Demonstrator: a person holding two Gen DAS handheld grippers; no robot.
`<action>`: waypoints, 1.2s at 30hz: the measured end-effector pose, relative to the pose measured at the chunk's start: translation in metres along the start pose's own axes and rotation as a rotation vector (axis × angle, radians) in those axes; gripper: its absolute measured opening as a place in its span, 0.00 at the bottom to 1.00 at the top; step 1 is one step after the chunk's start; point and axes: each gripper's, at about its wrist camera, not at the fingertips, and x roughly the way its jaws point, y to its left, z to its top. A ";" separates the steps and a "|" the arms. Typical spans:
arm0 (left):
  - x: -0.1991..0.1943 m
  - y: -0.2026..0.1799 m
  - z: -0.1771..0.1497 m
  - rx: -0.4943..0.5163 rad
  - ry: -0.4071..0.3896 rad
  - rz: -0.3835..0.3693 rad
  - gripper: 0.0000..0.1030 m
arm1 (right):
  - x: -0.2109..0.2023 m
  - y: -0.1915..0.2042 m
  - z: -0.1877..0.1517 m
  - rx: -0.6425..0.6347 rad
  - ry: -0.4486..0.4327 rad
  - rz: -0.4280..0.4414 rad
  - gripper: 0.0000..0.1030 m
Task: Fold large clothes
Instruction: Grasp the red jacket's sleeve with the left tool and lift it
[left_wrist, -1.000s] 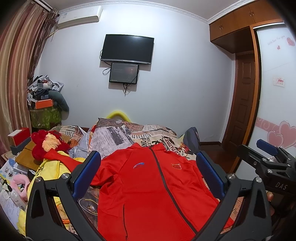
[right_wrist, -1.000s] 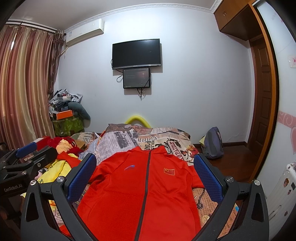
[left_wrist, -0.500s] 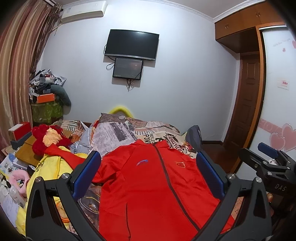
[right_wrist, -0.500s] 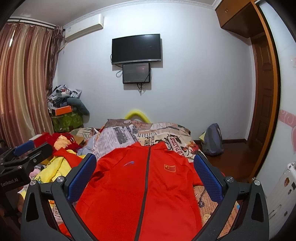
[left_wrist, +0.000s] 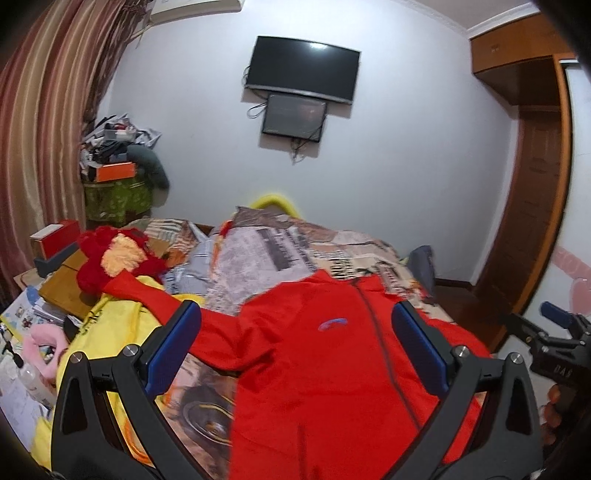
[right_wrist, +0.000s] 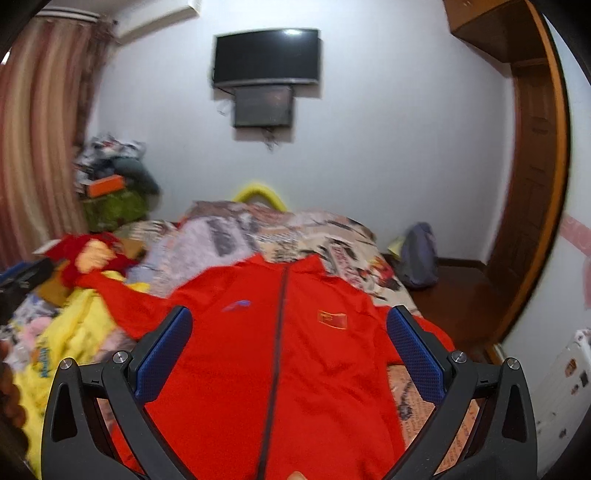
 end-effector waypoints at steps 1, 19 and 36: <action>0.007 0.007 0.001 -0.002 0.003 0.015 1.00 | 0.010 -0.002 0.002 -0.001 0.021 -0.002 1.00; 0.168 0.188 -0.031 -0.291 0.373 0.126 1.00 | 0.138 -0.016 -0.009 0.002 0.317 0.093 1.00; 0.293 0.276 -0.065 -0.499 0.582 0.109 0.57 | 0.209 0.006 -0.023 -0.097 0.459 0.163 1.00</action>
